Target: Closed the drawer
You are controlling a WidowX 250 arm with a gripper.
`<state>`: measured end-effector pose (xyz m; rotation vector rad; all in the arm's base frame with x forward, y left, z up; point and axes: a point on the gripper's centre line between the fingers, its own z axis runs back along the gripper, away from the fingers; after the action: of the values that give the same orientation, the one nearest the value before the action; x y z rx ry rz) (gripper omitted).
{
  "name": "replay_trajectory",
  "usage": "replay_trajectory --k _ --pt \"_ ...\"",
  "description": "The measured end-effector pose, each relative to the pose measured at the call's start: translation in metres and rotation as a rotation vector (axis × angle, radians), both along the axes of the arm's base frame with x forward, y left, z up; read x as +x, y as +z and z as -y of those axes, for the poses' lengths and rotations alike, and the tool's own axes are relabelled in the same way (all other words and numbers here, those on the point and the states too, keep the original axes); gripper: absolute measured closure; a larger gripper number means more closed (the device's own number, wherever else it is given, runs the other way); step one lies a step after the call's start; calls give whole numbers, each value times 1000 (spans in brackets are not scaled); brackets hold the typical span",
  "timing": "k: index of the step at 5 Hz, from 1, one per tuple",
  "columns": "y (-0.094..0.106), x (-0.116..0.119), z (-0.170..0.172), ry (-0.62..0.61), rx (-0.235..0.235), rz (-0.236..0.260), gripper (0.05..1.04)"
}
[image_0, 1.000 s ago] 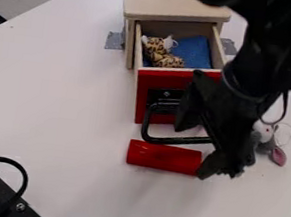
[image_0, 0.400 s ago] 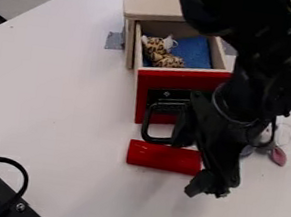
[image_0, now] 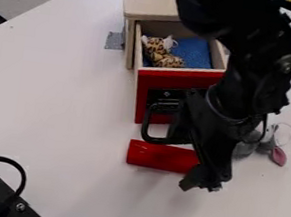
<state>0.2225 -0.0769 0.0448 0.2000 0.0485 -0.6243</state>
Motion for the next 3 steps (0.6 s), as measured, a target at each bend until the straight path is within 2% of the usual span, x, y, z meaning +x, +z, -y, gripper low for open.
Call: replay_trajectory --k 1,3 --pt "-5 1 -1 -4 1 -17 83" --pt "-5 3 0 -8 -3 -9 83"
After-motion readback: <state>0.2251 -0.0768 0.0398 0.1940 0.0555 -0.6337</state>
